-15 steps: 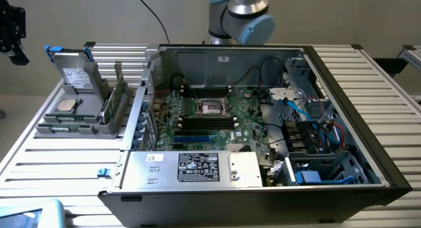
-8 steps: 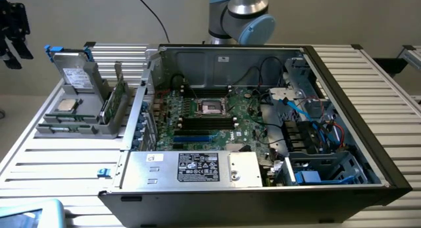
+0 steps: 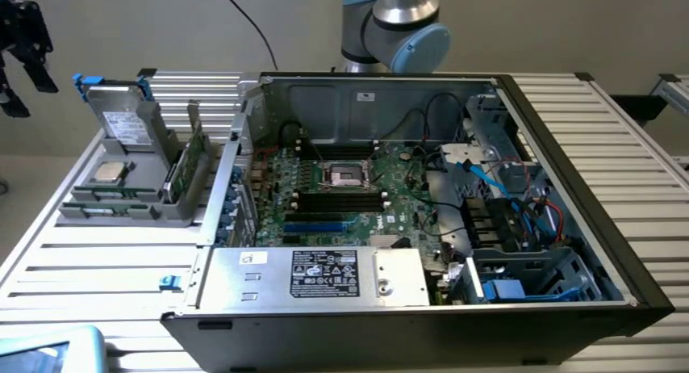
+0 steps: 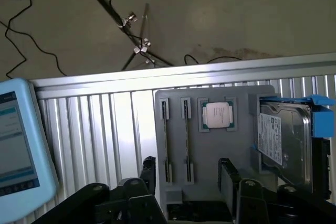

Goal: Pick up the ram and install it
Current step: 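Pick up the ram and move it above insertion slot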

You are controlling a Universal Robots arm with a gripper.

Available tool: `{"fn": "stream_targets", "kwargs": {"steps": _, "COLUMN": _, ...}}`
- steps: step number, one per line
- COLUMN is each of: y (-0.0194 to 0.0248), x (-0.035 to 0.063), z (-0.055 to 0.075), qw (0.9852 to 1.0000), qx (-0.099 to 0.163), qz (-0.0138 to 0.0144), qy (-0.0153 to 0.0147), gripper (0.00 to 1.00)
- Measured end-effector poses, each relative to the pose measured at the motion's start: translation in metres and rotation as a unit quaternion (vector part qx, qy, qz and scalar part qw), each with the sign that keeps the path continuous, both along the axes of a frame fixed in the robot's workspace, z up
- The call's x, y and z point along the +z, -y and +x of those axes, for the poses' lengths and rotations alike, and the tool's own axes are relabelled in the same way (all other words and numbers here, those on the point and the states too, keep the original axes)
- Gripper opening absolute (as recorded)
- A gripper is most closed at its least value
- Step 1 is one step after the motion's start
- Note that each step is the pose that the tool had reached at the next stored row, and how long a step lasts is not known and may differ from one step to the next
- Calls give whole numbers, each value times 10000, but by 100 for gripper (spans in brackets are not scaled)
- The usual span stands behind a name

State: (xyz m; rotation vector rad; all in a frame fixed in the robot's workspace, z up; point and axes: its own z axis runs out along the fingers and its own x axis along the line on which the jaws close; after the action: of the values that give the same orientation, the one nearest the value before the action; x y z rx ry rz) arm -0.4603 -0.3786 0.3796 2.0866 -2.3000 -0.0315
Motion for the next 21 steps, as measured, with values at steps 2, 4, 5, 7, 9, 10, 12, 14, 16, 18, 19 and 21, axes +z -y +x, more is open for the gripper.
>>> {"fn": "stream_targets", "kwargs": {"steps": 2, "y": 47, "x": -11, "z": 25, "qw": 10000, "qx": 3, "qz": 0, "qy": -3, "gripper": 60}}
{"fn": "stream_targets", "kwargs": {"steps": 4, "y": 83, "x": -28, "z": 63, "qw": 10000, "qx": 8, "qz": -1, "qy": -9, "gripper": 60}}
{"fn": "stream_targets", "kwargs": {"steps": 5, "y": 93, "x": -45, "z": 89, "qw": 10000, "qx": 11, "qz": 0, "qy": -9, "gripper": 60}}
{"fn": "stream_targets", "kwargs": {"steps": 7, "y": 106, "x": -83, "z": 161, "qw": 10000, "qx": 15, "qz": 0, "qy": -8, "gripper": 60}}
{"fn": "stream_targets", "kwargs": {"steps": 9, "y": 107, "x": -118, "z": 237, "qw": 10000, "qx": 18, "qz": 0, "qy": -10, "gripper": 60}}
{"fn": "stream_targets", "kwargs": {"steps": 10, "y": 107, "x": -137, "z": 248, "qw": 10000, "qx": 21, "qz": 0, "qy": -8, "gripper": 60}}
{"fn": "stream_targets", "kwargs": {"steps": 12, "y": 107, "x": -173, "z": 249, "qw": 10000, "qx": 30, "qz": 0, "qy": -9, "gripper": 60}}
{"fn": "stream_targets", "kwargs": {"steps": 14, "y": 107, "x": -209, "z": 250, "qw": 10000, "qx": 44, "qz": 0, "qy": -9, "gripper": 60}}
{"fn": "stream_targets", "kwargs": {"steps": 16, "y": 107, "x": -246, "z": 250, "qw": 10000, "qx": 63, "qz": 0, "qy": -9, "gripper": 60}}
{"fn": "stream_targets", "kwargs": {"steps": 18, "y": 107, "x": -283, "z": 250, "qw": 10000, "qx": 75, "qz": 0, "qy": -9, "gripper": 60}}
{"fn": "stream_targets", "kwargs": {"steps": 19, "y": 107, "x": -300, "z": 250, "qw": 10000, "qx": 76, "qz": 0, "qy": -9, "gripper": 60}}
{"fn": "stream_targets", "kwargs": {"steps": 21, "y": 107, "x": -338, "z": 252, "qw": 10000, "qx": 77, "qz": 0, "qy": -9, "gripper": 60}}
